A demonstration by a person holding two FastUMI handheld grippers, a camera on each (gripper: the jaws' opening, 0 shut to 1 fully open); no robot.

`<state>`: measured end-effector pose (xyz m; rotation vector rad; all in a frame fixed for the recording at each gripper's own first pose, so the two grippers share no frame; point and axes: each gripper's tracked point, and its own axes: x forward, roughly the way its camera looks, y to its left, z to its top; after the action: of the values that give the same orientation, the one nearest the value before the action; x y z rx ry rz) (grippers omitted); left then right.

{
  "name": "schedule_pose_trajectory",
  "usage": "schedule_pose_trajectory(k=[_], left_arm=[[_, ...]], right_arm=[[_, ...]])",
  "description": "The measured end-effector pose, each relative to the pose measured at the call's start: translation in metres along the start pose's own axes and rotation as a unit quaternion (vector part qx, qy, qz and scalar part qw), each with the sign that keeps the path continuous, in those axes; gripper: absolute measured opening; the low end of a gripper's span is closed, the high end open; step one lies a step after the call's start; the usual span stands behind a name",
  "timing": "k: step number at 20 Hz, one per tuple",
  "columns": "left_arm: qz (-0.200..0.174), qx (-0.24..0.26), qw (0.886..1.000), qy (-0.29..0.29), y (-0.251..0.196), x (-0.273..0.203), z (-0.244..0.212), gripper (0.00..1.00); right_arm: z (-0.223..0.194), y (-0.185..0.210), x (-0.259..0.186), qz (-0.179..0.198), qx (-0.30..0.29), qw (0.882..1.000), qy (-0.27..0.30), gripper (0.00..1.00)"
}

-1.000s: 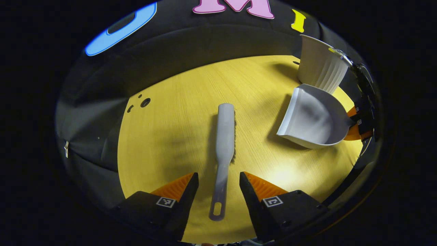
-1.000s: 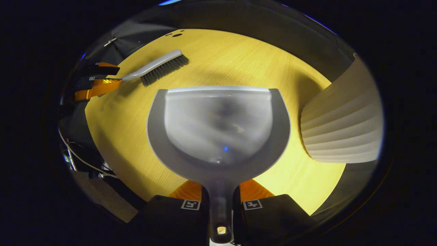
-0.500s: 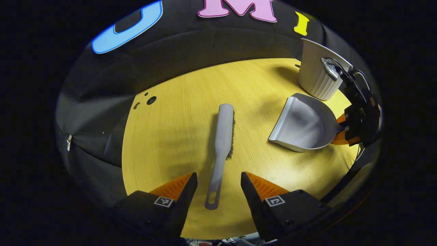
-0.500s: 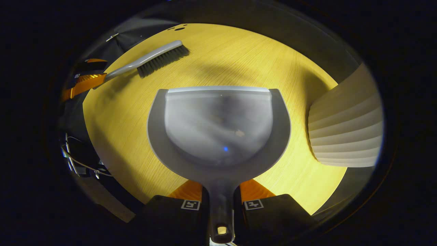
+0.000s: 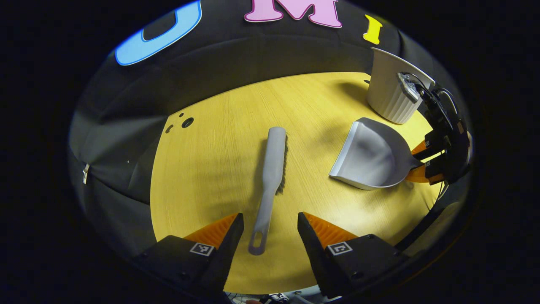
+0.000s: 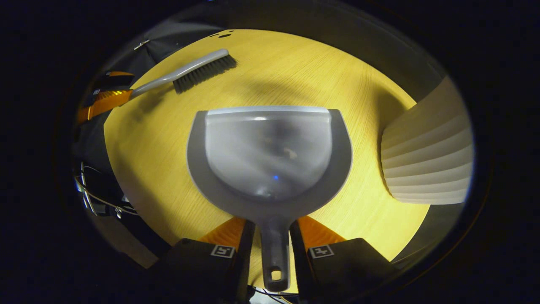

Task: Pick up the small broom and dustpan from the desktop, sweep the trash into the dustpan with the broom, and then empty the trash into the garbage bin.

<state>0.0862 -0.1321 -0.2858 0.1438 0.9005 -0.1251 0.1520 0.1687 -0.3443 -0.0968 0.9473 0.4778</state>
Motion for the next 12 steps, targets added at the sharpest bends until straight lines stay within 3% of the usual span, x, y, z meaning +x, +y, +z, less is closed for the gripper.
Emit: schedule_pose_trajectory(k=[2,5,12], left_arm=[[0.001,0.001,1.000,-0.001,0.001,0.000,0.002,0.82],[0.000,0.002,1.000,-0.006,0.000,0.000,0.003,0.82],[-0.002,-0.010,0.999,-0.034,-0.001,-0.009,0.012,0.82]], right_arm=[[-0.002,0.002,-0.004,0.007,0.013,1.000,-0.002,0.58],[0.000,0.003,-0.015,0.008,0.016,1.000,-0.017,0.98],[0.029,-0.002,-0.073,0.016,0.054,0.994,-0.097,0.98]])
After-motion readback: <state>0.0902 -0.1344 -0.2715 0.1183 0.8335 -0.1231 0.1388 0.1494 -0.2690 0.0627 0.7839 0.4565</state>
